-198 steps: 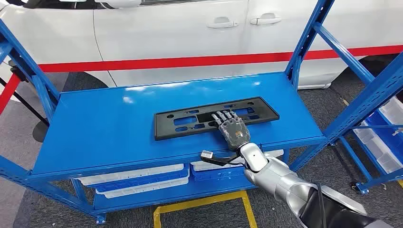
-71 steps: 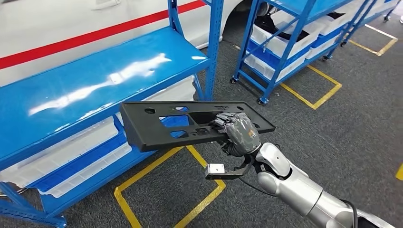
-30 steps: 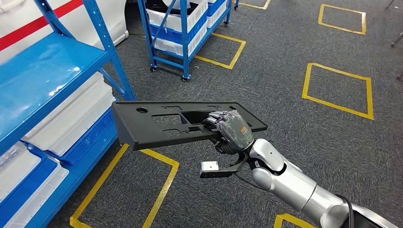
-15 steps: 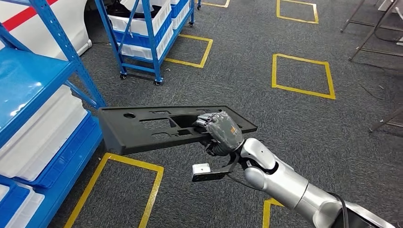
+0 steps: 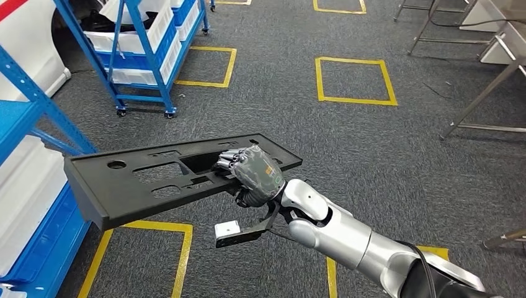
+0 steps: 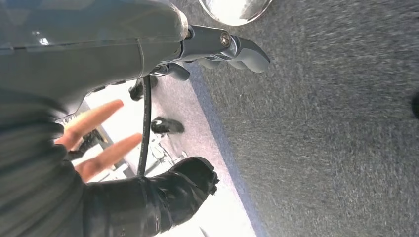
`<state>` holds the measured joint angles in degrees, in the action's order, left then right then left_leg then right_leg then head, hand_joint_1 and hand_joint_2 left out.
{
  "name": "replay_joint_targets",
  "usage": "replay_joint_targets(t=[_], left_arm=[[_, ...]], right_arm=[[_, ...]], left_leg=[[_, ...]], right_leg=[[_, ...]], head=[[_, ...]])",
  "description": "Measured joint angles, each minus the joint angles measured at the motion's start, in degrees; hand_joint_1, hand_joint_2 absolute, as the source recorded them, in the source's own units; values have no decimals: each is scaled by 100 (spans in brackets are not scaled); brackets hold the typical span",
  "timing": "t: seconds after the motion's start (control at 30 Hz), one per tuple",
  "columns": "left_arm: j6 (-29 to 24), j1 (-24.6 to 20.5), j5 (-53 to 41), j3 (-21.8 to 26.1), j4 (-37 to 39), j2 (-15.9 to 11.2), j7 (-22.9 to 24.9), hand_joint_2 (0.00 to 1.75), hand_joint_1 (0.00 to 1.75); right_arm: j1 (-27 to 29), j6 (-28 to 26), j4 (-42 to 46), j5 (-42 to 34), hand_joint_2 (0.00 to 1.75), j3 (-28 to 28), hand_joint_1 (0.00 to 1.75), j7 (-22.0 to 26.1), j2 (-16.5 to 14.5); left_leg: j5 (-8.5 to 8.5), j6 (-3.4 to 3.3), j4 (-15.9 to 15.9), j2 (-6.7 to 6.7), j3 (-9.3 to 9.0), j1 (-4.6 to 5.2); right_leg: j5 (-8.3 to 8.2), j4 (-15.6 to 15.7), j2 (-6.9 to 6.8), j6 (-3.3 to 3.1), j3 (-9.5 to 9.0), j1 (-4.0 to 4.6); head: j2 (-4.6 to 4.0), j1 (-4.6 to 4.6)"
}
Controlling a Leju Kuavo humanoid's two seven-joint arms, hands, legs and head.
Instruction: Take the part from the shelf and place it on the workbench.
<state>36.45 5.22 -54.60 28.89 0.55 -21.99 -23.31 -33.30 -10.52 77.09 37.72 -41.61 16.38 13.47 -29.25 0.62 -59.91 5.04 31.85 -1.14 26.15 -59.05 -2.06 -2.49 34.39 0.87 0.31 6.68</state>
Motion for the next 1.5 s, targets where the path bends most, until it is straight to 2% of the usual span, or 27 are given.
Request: replay_joint_targets(t=[0.07,0.1,0.17,0.23,0.3,0.37,0.43,0.5,0.6,0.67,0.7,0.77,0.8,0.83,0.9,0.97,1.03,1.1,1.13,1.17,1.2,1.27,1.3,1.33,1.4,1.47,1.5], left_arm=[[-1,3,-30,-2,0,-15,-8,175,0],[-1,10,-60,-2,0,-24,-11,175,0],[25,18,-93,-1,0,-43,8,175,0],[83,43,-3,37,0,-48,87,175,0],[116,123,176,149,1,-22,181,175,0],[109,241,331,321,2,36,229,175,0],[98,346,419,502,2,103,253,175,0],[93,421,478,656,2,162,294,175,0],[93,514,541,842,2,244,367,175,0],[87,541,563,938,2,292,408,175,0],[83,538,575,979,2,313,427,175,0],[74,526,594,1048,2,354,445,175,0],[71,524,598,1071,2,372,446,175,0],[68,526,599,1090,2,390,448,175,0],[63,522,600,1129,2,420,451,175,0],[62,499,599,1159,2,442,453,175,0],[62,481,600,1168,2,458,454,175,0],[60,496,600,1172,2,471,454,175,0],[59,505,600,1173,2,474,454,175,0],[58,509,597,1174,2,479,456,175,0],[57,508,594,1175,2,485,460,175,0],[50,507,583,1181,2,497,473,175,0],[43,506,575,1187,2,500,481,175,0],[33,506,566,1194,2,504,489,175,0],[17,506,540,1209,2,510,504,175,0],[2,493,514,1221,2,515,520,175,0],[-5,481,502,1230,2,517,526,175,0]], right_arm=[[-38,-1,-18,-3,175,-27,171,-3,-53],[-53,-1,-31,-5,175,-43,171,-4,-84],[-59,-6,-53,-21,175,-84,171,-11,-125],[-65,-34,-68,-67,175,-115,171,-42,-131],[-81,-115,-66,-161,175,-95,171,-64,-62],[-73,-196,-46,-273,175,-8,171,-35,111],[-22,-223,-12,-356,175,118,171,24,330],[22,-220,15,-392,175,226,171,68,519],[36,-207,28,-397,175,316,171,82,655],[49,-198,28,-397,175,331,171,82,677],[55,-195,28,-397,175,332,171,82,687],[56,-192,29,-397,175,344,171,82,708],[53,-193,30,-397,175,357,171,81,722],[48,-193,31,-397,175,374,171,81,733],[41,-193,33,-397,175,405,171,81,752],[41,-194,44,-397,175,423,171,82,777],[26,-195,60,-397,175,432,171,85,795],[13,-194,63,-397,175,436,171,85,797],[17,-193,62,-397,175,436,171,83,797],[29,-191,61,-397,175,436,171,81,797],[39,-189,61,-397,175,436,171,81,797],[46,-184,61,-397,175,436,171,81,797],[44,-181,61,-397,175,436,171,80,797],[40,-175,61,-397,175,436,171,80,797],[42,-162,60,-397,175,438,171,79,797],[54,-149,60,-396,175,450,171,80,800],[56,-143,60,-395,175,462,171,81,804]], left_leg=[[-305,23,-521,-333,228,-22],[-479,30,-894,-428,414,-23],[-602,51,-1402,-477,691,-24],[-303,68,-1142,-504,612,-43],[39,82,-434,-700,311,-76],[110,48,-84,-868,148,-79],[101,-34,-69,-803,133,-59],[129,-120,-34,-676,125,-55],[142,-205,-8,-472,134,-31],[133,-217,-10,-327,141,-15],[127,-218,-11,-258,138,-12],[106,-207,-10,-135,109,-9],[92,-193,-7,-83,87,-3],[81,-173,-2,-34,69,3],[65,-122,18,74,35,14],[39,-61,30,133,-9,10],[-110,-16,-164,-95,51,-3],[-441,6,-790,-397,358,-13],[-585,15,-1162,-453,554,-12],[-646,24,-1438,-475,711,-12],[-585,28,-1512,-481,777,-12],[-182,22,-1036,-529,608,-19],[2,12,-667,-656,453,-28],[120,4,-349,-789,321,-39],[156,-20,-70,-966,205,-34],[180,-76,-7,-850,177,-24],[200,-118,37,-774,150,-30]], right_leg=[[-39,59,124,-66,-29,-25],[-43,55,191,-84,-25,-24],[-40,30,336,-91,-17,-19],[-24,-20,490,-76,-12,-26],[19,-118,641,-17,23,-35],[43,-199,771,60,88,-46],[25,-208,880,126,134,-63],[96,-310,720,179,188,-59],[563,-1126,296,249,567,-69],[750,-1675,249,274,829,-98],[690,-1684,239,277,830,-107],[333,-1074,138,253,501,-106],[203,-684,-1,225,293,-73],[117,-375,-109,191,136,-36],[115,-154,-187,133,45,36],[80,-91,-44,78,25,29],[40,-9,71,2,-28,-13],[24,21,185,-50,-50,-31],[25,16,253,-59,-48,-26],[29,9,330,-64,-49,-22],[34,-3,408,-65,-50,-20],[54,-44,563,-49,-54,-27],[73,-75,633,-30,-44,-35],[91,-119,705,-6,-17,-37],[94,-168,838,61,51,-60],[70,-158,942,132,87,-84],[97,-193,873,161,106,-79]], head=[[-1,0],[-1,0],[-1,0],[-1,-1],[-1,-2],[0,-3],[0,-2],[-1,1],[-1,6],[-1,4],[-1,5],[-1,5],[-1,5],[-1,5],[-1,3],[-1,2],[-1,1],[-1,-2],[-1,-3],[-1,-2],[-1,-2],[-1,-2],[-1,-1],[-1,0],[0,0],[0,-1],[0,4]])
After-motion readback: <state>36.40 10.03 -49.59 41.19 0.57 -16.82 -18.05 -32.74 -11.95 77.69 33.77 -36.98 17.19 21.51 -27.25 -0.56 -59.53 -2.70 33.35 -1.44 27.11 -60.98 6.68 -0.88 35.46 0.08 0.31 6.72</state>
